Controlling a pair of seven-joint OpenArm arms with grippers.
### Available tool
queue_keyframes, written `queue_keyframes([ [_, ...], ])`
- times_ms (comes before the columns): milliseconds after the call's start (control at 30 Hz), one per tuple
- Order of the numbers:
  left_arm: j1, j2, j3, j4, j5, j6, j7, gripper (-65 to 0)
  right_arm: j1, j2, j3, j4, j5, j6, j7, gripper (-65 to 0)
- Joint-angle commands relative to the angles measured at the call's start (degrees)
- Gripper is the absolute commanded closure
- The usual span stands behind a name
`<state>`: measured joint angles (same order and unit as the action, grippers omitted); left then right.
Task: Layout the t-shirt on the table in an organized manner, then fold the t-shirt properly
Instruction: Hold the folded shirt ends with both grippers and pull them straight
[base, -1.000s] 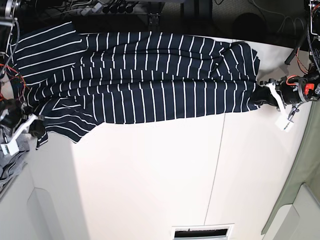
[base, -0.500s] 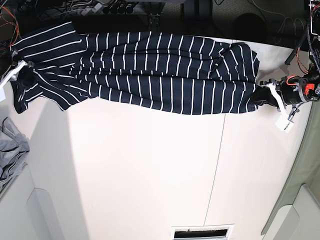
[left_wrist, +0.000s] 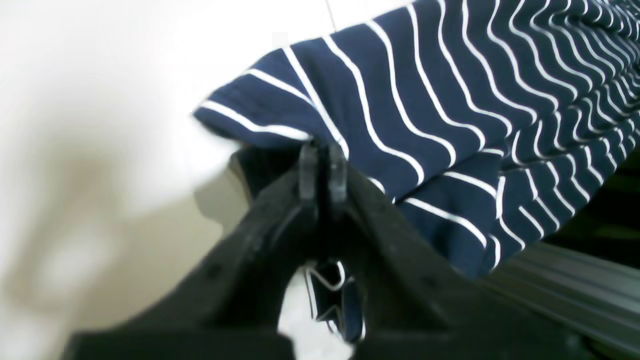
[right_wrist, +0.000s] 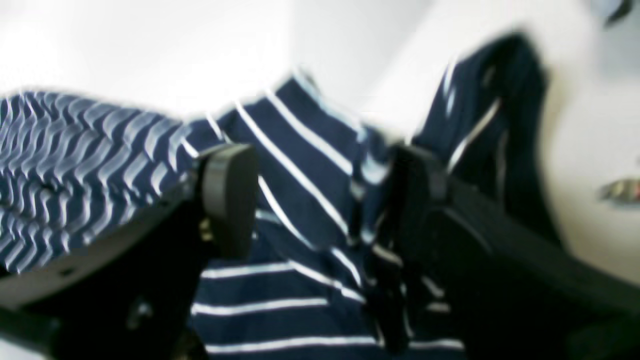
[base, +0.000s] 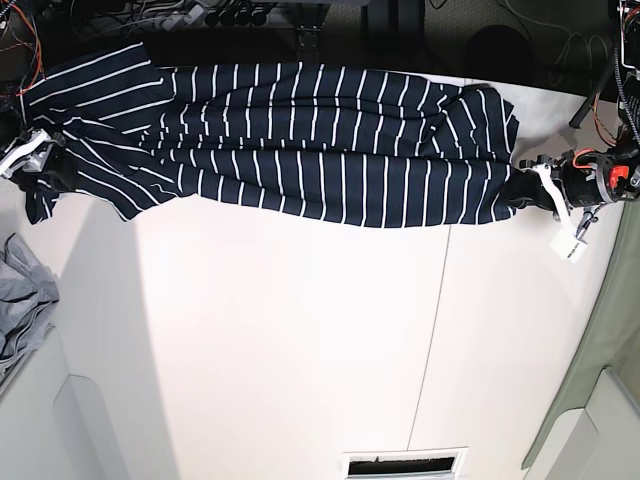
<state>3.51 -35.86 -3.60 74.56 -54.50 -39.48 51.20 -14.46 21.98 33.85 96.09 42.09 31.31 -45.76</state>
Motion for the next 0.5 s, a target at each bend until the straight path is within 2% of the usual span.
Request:
queue_keyframes([
  [0, -0.63, -1.14, -0.5, 0.7, -0.98, -0.52, -0.57, 0.0, 0.28, 0.15, 0.74, 2.49, 1.01, 0.22, 0.66, -40.3],
  [167, -0.61, -1.14, -0.48, 0.7, -0.98, -0.52, -0.57, 0.0, -0.39, -1.22, 0.9, 6.6, 0.79, 0.26, -0.55, -39.4],
  [200, -0.61, -1.16, -0.5, 0.7, -0.94, -0.52, -0.55, 0.0, -0.79, -1.22, 0.9, 6.49, 0.74, 0.24, -0.55, -36.5],
  [233, -0.61, -1.16, -0.5, 0.7, -0.96, -0.52, -0.55, 0.0, -1.55, -1.22, 0.9, 6.29, 0.76, 0.24, -0.44, -30.8],
  [267, -0.61, -1.16, -0.5, 0.7, -0.94, -0.52, -0.55, 0.0, -2.34, -1.31, 0.9, 6.03, 0.72, 0.22, -0.28, -22.4],
  [333, -0.61, -1.16, -0.5, 0.7, -0.98, -0.52, -0.55, 0.0, -3.87, -1.9, 0.9, 5.29, -0.7, 0.22, 0.22, 0.0],
  [467, -0.61, -1.66, -0.5, 1.7, -2.27, -0.52, 0.24, 0.0, -6.29, -3.5, 0.7, 1.38, -4.28, 0.24, 3.32, 0.0],
])
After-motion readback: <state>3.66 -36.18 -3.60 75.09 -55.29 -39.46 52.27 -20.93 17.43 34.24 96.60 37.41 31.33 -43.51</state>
